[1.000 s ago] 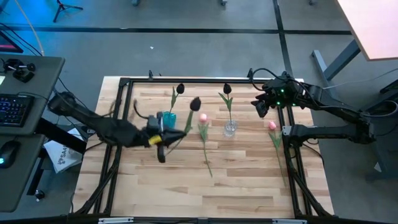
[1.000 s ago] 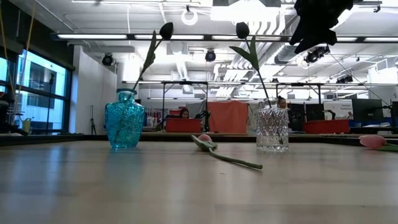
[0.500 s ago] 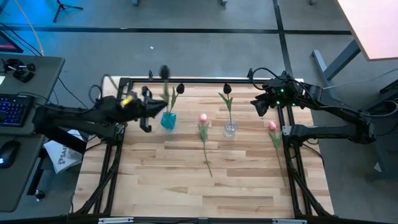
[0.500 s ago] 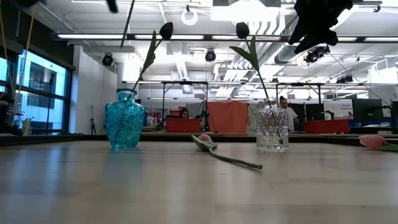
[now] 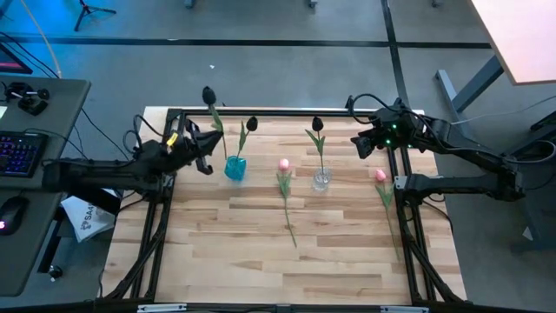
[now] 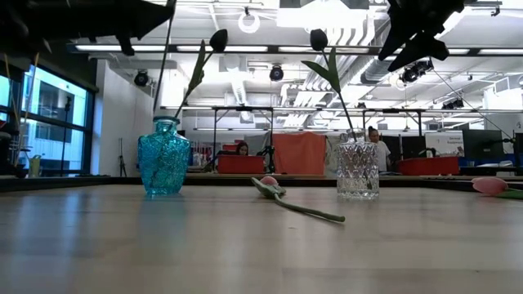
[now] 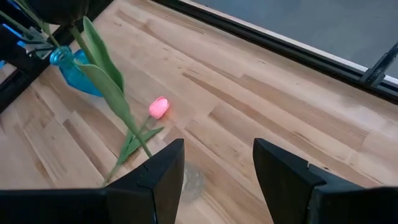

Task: Sort flowers into vase by color
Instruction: Put the black flower into the blue vase

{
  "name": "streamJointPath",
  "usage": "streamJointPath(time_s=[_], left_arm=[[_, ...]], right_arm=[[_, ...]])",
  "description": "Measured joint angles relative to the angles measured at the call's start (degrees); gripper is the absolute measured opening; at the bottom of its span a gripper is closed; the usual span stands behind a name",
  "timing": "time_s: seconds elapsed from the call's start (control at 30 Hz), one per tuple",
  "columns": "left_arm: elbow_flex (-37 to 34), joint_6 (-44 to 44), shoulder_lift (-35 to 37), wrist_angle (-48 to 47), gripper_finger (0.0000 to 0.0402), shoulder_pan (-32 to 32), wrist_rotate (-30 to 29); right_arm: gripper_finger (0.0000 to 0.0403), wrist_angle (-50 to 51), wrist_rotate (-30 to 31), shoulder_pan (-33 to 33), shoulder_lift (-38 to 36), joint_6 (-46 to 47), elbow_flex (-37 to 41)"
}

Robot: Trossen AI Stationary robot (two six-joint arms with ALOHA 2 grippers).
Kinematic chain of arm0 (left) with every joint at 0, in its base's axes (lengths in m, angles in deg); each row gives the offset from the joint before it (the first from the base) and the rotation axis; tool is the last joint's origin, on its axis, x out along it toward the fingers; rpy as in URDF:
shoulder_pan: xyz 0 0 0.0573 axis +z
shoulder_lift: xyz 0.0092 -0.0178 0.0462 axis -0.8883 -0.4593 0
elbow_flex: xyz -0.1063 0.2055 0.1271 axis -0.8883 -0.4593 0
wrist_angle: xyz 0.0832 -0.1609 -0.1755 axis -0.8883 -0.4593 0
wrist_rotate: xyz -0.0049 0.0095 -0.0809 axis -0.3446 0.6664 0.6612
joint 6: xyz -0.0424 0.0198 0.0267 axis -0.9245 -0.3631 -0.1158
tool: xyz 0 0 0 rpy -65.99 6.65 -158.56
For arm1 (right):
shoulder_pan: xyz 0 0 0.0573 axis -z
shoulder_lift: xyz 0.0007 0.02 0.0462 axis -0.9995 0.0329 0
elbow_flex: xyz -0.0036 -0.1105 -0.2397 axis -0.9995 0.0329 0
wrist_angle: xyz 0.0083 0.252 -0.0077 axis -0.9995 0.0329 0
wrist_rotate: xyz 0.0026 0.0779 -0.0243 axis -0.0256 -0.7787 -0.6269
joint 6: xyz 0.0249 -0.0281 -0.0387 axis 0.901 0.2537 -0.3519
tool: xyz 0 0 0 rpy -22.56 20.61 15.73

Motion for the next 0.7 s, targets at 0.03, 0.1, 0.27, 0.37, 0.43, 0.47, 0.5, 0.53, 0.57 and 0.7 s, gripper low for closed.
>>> streamJointPath(time_s=[0.03, 0.1, 0.27, 0.37, 0.43, 0.47, 0.5, 0.53, 0.57, 0.7], left_arm=[[-0.03, -0.03, -0.03, -0.04, 0.0000, 0.60, 0.14], [-0.04, -0.53, -0.04, 0.60, 0.0000, 1.68, 0.98], [-0.03, -1.96, -0.55, 5.81, 0.0000, 3.90, 4.20], [-0.02, -2.18, -2.19, 6.14, 0.0000, 5.09, 4.28], [-0.02, -3.88, -3.90, 6.11, 0.0000, 5.75, 4.29], [-0.02, -5.21, -4.90, 6.75, 0.0000, 6.06, 4.29], [-0.02, -6.46, -5.92, 7.59, 0.0000, 6.16, 4.51], [-0.02, -7.27, -6.92, 8.44, 0.0000, 6.28, 5.19], [-0.02, -7.84, -7.98, 9.49, 0.0000, 6.34, 5.95], [-0.02, -9.53, -9.98, 10.10, 0.0000, 5.94, 7.13]], right_arm=[[0.0186, -0.04, 0.00, 0.00, 0.00, 0.05, 0.00], [0.0186, -0.22, 0.00, 0.01, 0.00, 0.52, 0.00], [0.0186, -1.06, 0.50, 0.00, 0.00, 0.95, 0.00], [0.0186, -1.40, 1.38, 0.00, 0.00, 0.93, 0.00], [0.0186, -1.60, 2.10, 0.01, 0.00, 0.93, 0.00], [0.0186, -1.62, 2.39, 0.02, 0.00, 0.93, 0.00], [0.0186, -1.64, 2.49, 0.02, 0.00, 0.91, 0.00], [0.0186, -1.66, 2.51, 0.01, 0.00, 0.86, 0.00], [0.0186, -1.66, 2.50, 0.02, 0.00, 0.63, 0.00], [0.0186, -1.64, 2.47, 0.00, 0.00, -0.17, 0.00]])
